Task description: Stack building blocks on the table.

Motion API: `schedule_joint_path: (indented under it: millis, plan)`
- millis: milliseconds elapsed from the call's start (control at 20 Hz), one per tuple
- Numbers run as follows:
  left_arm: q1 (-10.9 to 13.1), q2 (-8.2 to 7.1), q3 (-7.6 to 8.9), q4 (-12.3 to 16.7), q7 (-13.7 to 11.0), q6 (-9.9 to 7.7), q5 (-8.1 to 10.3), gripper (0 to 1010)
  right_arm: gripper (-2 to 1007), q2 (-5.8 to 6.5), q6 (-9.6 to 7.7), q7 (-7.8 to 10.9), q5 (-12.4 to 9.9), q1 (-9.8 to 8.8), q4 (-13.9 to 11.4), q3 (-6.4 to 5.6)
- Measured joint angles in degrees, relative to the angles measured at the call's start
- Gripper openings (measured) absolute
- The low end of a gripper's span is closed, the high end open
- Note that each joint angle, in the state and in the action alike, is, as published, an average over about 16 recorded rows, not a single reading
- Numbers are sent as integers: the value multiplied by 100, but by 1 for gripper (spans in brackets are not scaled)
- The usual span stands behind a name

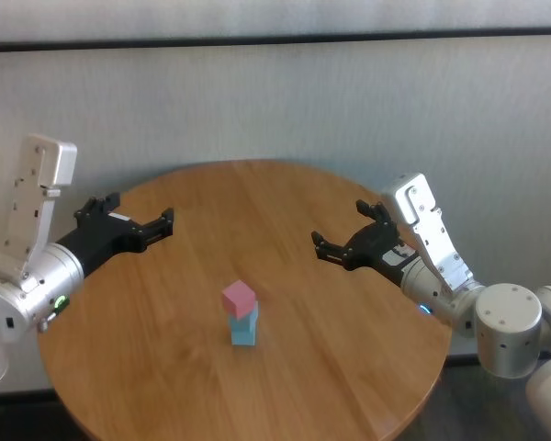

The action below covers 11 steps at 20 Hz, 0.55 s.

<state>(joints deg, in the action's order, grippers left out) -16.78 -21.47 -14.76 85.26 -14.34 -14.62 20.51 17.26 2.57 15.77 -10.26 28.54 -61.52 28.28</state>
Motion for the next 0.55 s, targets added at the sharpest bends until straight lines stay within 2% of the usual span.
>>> schedule_joint_path:
  millis: [550]
  plan:
    - [-41, -2, -40, -41, -32, -5, 6, 999, 1005, 0, 0, 0, 0, 0, 0, 0]
